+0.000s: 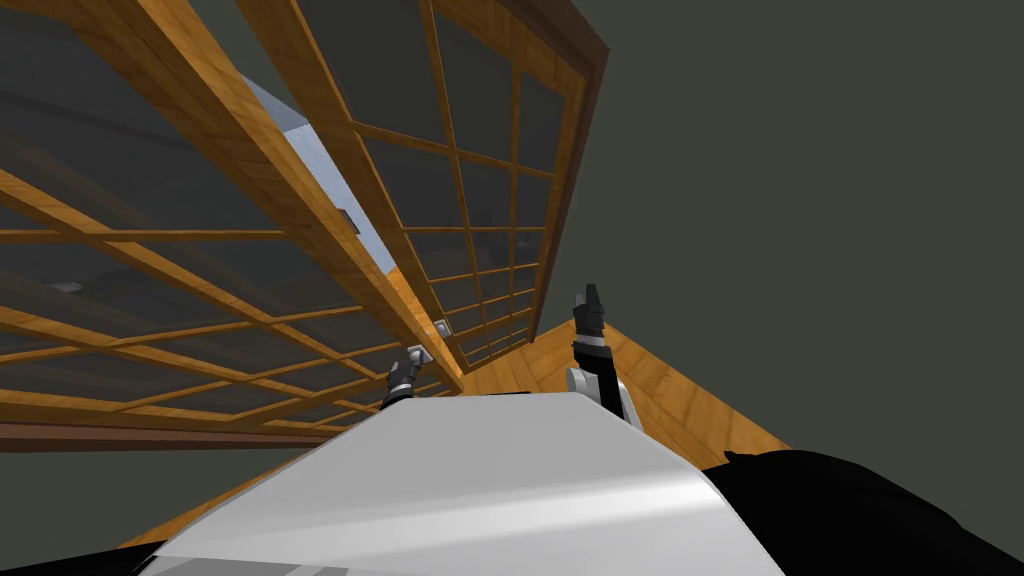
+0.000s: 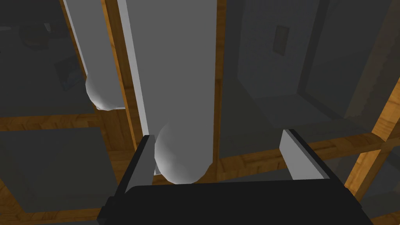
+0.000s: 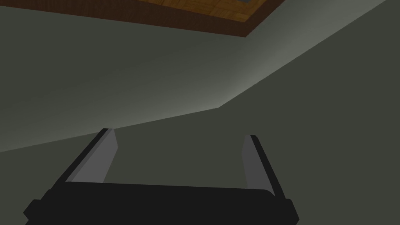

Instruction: Pull the door open

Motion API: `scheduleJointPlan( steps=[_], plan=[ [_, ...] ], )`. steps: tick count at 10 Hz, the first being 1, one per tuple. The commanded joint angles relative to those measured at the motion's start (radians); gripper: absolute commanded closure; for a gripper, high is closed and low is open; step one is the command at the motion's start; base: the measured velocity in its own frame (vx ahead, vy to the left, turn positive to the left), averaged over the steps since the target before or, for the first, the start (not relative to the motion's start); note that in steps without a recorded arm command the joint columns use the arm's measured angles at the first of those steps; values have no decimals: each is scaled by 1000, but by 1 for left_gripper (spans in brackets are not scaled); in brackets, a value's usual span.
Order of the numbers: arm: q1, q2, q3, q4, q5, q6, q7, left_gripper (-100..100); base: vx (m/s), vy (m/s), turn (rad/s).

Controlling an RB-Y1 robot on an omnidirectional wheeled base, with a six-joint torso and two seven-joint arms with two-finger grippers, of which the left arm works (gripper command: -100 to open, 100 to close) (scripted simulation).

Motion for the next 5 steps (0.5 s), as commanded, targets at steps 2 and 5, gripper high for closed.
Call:
scheduleJointPlan(
  steps=[2,5],
  plan=[
    [12,37,26,43,14,9,29,100,-50,-5,22],
    [12,37,26,43,14,9,29,100,-38,-13,20]
  ],
)
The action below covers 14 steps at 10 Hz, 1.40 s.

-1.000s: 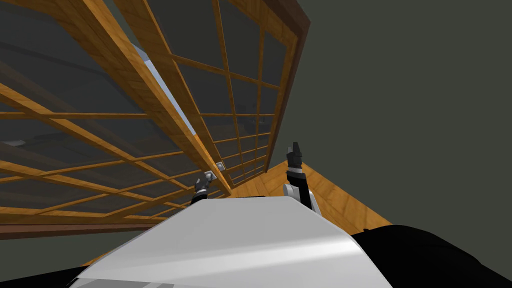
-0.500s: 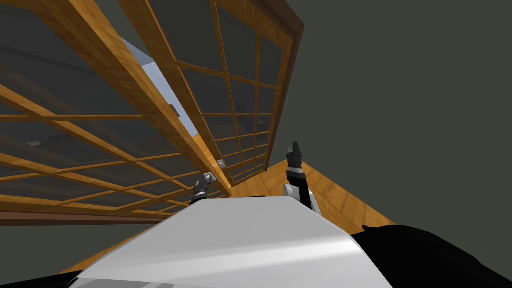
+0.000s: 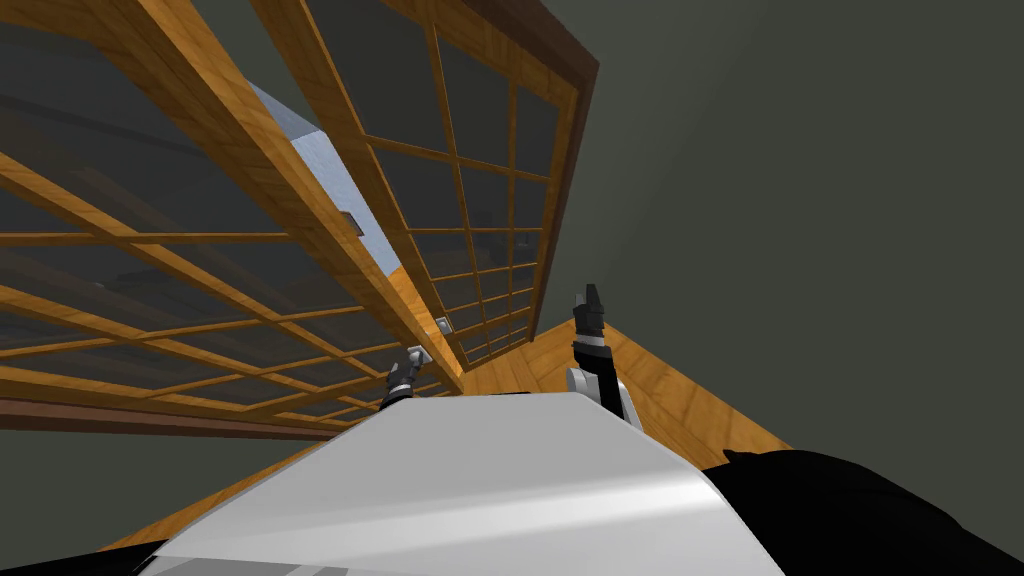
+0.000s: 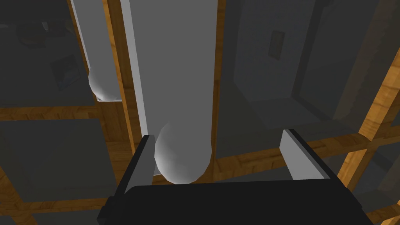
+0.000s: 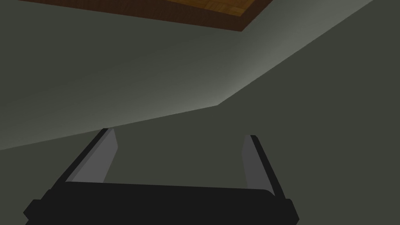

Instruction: Pull the door open

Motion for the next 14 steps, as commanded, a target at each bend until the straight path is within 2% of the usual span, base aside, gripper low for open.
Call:
scheduleJointPlan(
  steps=[1,2,4,6,7,12,14],
  plan=[
    [16,24,30,24,13,-5,-5,100,12,-15,2],
    [16,24,30,24,13,-5,-5,100,21,6,-7],
    [16,24,30,-20,13,-5,-5,100,-6,10,-13],
    [16,24,30,24,13,-5,-5,100,-6,-1,6],
    [-14,9,-2,35,14,-39,26,100,-26,-24,-101],
    [-14,15,-22,35,41,-41,112,100,-47,3,-37],
    [-14,19,-35,34,58,-43,167,100,-49,16,-47]
  ],
)
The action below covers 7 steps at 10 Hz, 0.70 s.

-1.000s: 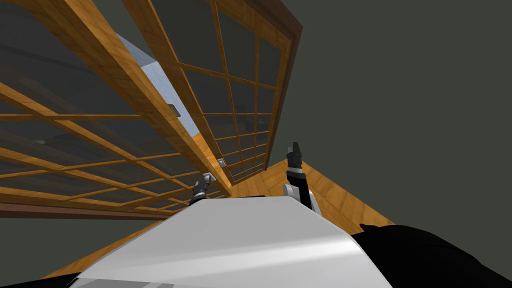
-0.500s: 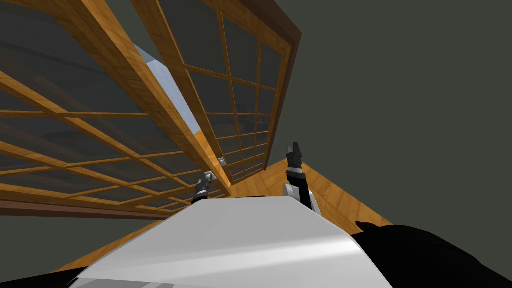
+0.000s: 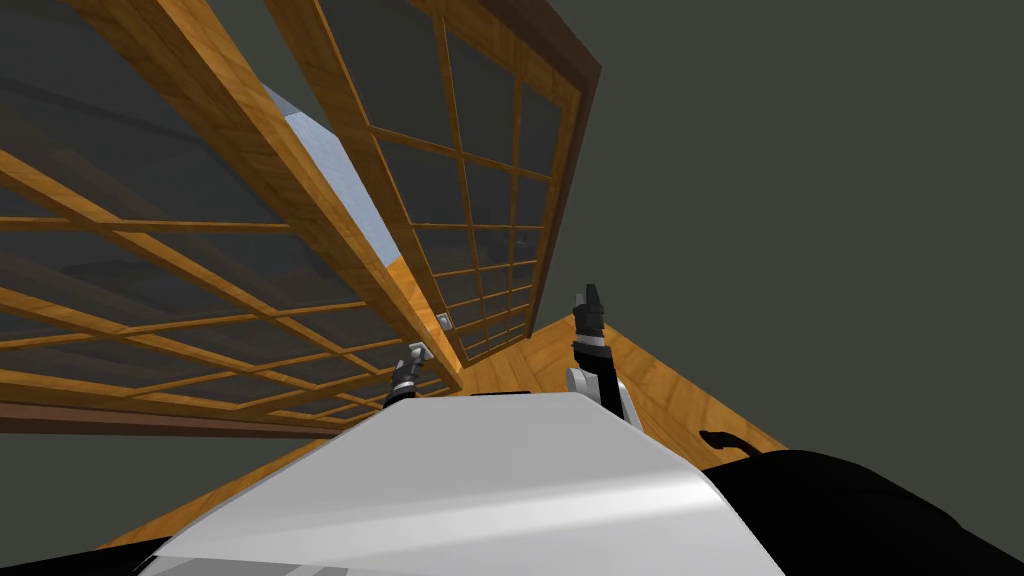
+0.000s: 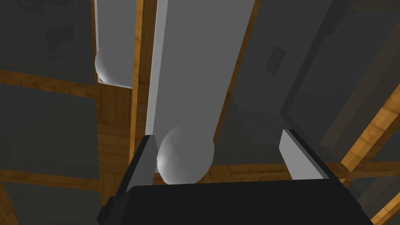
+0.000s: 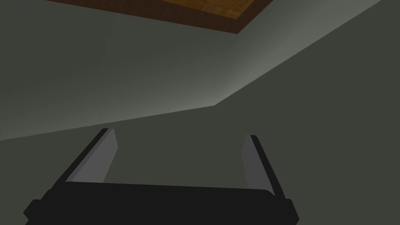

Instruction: Pull the door open

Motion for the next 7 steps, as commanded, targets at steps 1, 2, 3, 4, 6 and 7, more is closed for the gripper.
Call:
scheduleJointPlan(
  steps=[1,2,3,4,6,7],
  plan=[
    [1,16,6,16,18,-2,35,100,-50,19,-33],
    [1,17,1,15,24,-3,56,100,-53,12,-45],
    [1,18,-4,15,30,-3,76,100,-53,2,-31],
    [1,20,-9,15,36,-4,96,100,-41,2,-45],
    [1,20,-9,15,36,-4,96,100,-9,2,-8],
    [1,22,-15,15,44,-5,122,100,-16,8,-12]
  ],
)
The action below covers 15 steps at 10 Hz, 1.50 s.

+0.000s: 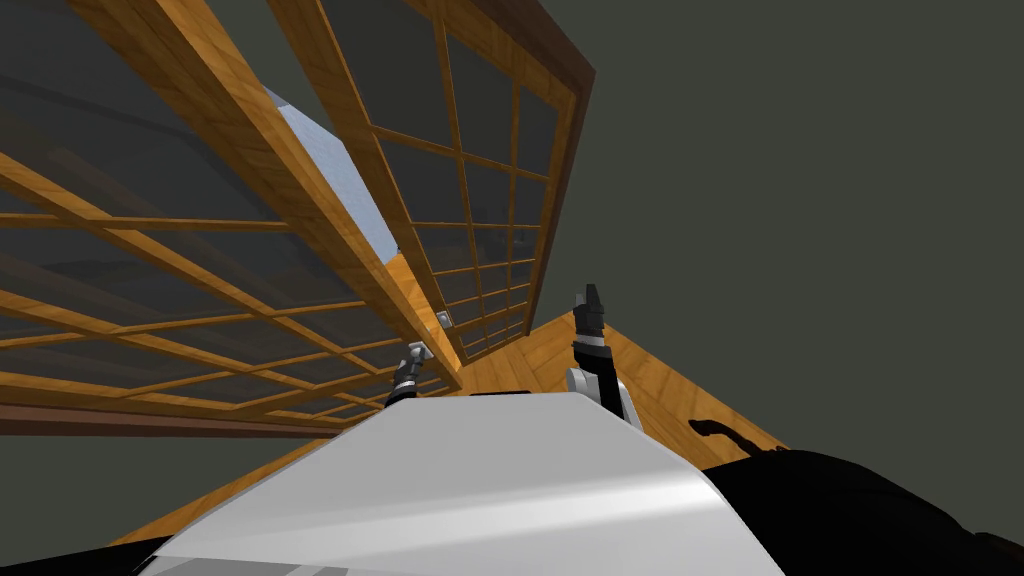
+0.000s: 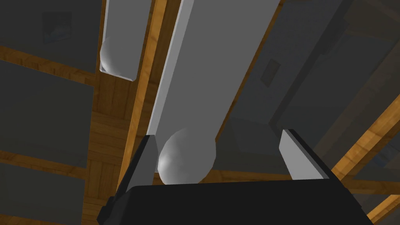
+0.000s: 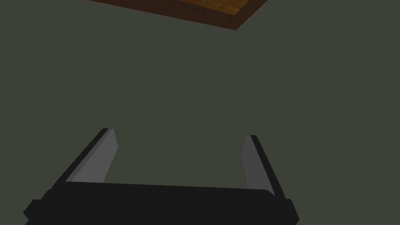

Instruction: Pull the door open

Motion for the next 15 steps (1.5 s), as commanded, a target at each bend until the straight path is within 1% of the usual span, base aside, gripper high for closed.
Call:
scheduleJointPlan(
  steps=[1,2,4,6,7,11,12,14,15],
  plan=[
    [7,16,5,-2,19,2,42,100,-25,8,-34],
    [7,16,5,-2,19,2,42,100,-18,3,-45],
    [6,20,-7,-3,34,1,95,100,-37,8,-31],
    [6,20,-7,4,34,1,95,100,-16,1,-17],
    [6,20,-7,-3,34,1,95,100,-5,0,13],
    [5,27,-34,-3,68,-2,204,100,-31,7,-49],
    [5,27,-34,-3,68,-2,208,100,-31,14,-17],
    [4,31,-48,-4,86,-4,264,100,-30,9,-48],
    [4,31,-48,-4,86,-4,272,100,-27,6,-11]
  ],
)
